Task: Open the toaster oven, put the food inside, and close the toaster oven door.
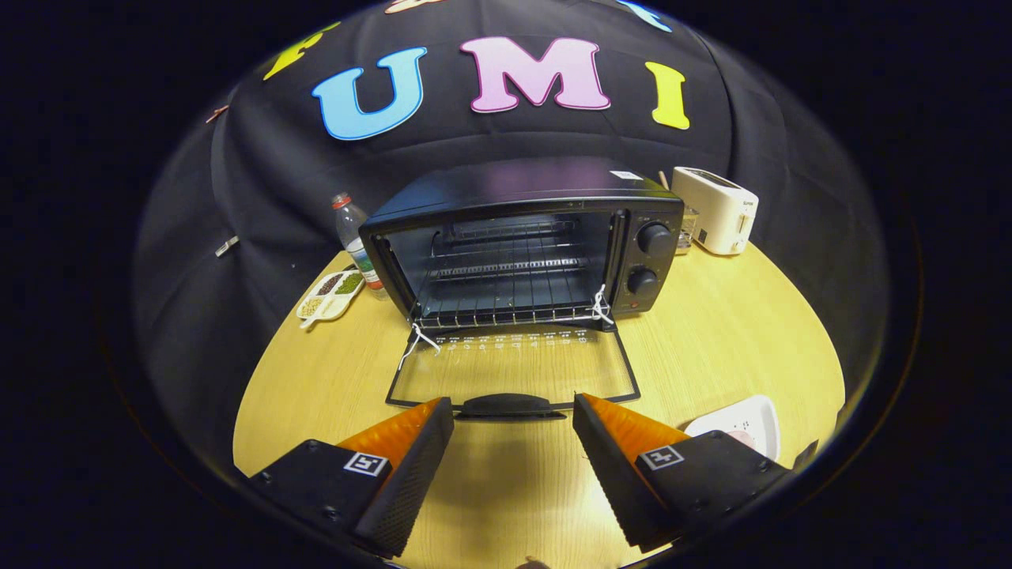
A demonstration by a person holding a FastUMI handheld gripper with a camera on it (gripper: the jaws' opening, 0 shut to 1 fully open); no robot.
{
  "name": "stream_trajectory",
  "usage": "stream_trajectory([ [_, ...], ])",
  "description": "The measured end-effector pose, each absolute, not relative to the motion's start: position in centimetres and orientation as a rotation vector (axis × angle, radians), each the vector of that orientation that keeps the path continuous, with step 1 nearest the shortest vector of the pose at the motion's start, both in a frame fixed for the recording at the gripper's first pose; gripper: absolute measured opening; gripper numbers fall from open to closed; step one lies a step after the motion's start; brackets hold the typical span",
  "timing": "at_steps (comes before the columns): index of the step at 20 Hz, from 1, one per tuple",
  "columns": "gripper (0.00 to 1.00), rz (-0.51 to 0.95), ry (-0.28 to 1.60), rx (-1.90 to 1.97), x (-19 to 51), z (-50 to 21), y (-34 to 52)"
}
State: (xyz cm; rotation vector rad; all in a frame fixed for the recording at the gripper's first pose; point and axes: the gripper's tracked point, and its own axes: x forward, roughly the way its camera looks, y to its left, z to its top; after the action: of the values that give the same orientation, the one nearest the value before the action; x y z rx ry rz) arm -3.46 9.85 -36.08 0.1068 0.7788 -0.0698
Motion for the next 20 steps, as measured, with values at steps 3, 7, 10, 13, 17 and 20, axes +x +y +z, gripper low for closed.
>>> stream_trajectory([
  [3, 0.99, -0.058, 0.763, 0.118, -4.0, -34.2, 9.1],
  [7, 0.99, -0.082, 0.731, 0.133, -6.4, -30.2, 4.9],
  [10, 0.99, -0.129, 0.723, 0.110, -9.3, -27.8, -0.7],
  [13, 0.99, -0.147, 0.740, 0.068, -11.6, -26.7, -6.5],
  [17, 0.99, -0.115, 0.879, 0.010, -14.2, -30.1, -13.5],
  [20, 0.98, -0.096, 1.018, 0.057, -14.7, -35.2, -17.2],
])
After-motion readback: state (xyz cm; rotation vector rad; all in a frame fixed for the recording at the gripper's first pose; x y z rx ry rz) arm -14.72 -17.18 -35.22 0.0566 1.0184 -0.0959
